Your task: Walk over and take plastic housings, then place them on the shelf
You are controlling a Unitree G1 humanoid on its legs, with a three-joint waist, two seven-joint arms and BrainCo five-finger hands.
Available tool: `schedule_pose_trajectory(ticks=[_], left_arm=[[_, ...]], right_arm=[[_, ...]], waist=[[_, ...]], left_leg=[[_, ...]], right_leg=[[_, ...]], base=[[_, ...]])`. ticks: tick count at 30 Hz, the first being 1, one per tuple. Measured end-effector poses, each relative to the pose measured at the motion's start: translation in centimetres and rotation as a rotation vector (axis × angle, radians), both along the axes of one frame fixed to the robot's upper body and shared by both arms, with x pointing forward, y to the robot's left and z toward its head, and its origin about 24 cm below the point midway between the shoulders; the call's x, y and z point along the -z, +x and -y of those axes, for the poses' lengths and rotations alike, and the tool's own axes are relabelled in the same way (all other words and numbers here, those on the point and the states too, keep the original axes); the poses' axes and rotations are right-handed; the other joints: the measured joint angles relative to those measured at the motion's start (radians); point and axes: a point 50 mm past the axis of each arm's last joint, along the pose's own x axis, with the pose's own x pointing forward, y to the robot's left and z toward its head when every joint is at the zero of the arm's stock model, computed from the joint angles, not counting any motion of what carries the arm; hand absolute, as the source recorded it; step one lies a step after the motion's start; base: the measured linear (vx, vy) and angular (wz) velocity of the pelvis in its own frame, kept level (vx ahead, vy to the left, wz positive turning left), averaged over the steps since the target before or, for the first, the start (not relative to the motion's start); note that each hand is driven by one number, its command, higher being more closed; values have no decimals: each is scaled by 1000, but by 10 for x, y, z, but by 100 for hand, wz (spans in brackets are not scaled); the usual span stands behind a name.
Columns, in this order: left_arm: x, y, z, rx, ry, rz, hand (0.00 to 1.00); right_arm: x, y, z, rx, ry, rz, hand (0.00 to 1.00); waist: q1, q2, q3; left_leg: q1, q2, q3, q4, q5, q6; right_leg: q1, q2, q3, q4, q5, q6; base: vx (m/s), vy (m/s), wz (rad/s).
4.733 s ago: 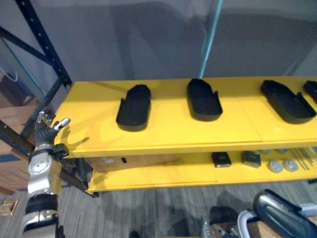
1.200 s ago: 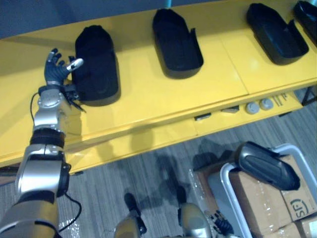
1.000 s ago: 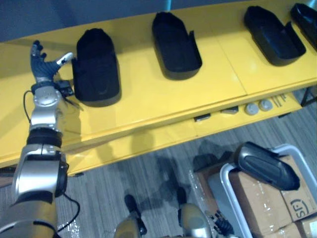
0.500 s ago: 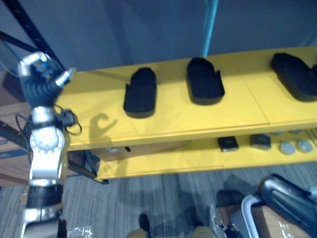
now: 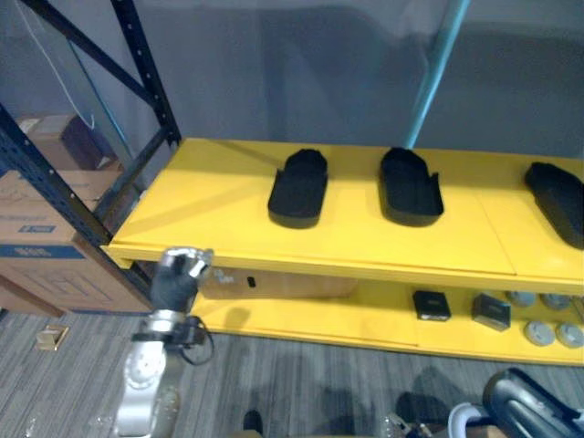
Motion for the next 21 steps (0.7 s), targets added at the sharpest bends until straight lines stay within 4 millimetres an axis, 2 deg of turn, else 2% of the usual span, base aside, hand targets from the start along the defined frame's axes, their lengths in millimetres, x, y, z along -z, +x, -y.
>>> schedule_pose_trajectory(ticks=[3,8,11,15,19,21], left_arm=[[3,5,10,23,7,-6,100],[-9,26,23,53,4,40,100],[-9,34,24,34,5,30,100],[-5,41,21,-16,52,-1,100],[-6,48,14,-43,96,-13,100],[-2,50,11,-54,102,-42,100]], right_arm=[[0,-1,0,1,1,-5,0],[1,-2,-1,-1,4,-11,0],[1,-1,-3,-6,11,-6,0],[1,2,-5,-23,24,2,0],[2,1,-6,-26,26,-3,0],[2,1,-7,-31,28,-4,0]], waist=[[-5,-1,0],[-9,-9,1],[-13,-16,5],[-41,-22,5],[-45,-27,2],[-58,-32,-1]], left_leg=[[-1,1,2,0,-4,-3],[-1,3,6,0,-9,-10],[0,7,20,0,-9,-11],[1,13,34,0,-11,-13],[6,22,58,0,-13,-16],[9,24,59,0,-15,-18]], right_leg=[[0,1,0,-1,-2,1],[0,3,0,2,-1,3],[-1,5,4,2,-2,1],[-5,10,11,2,-4,-4],[-16,16,32,5,-5,-5],[-15,18,33,4,-9,-12]], base=[[52,-15,-1],[68,-15,-1],[46,-11,-7],[17,-11,-6],[-12,-5,-16],[-3,-5,-2]])
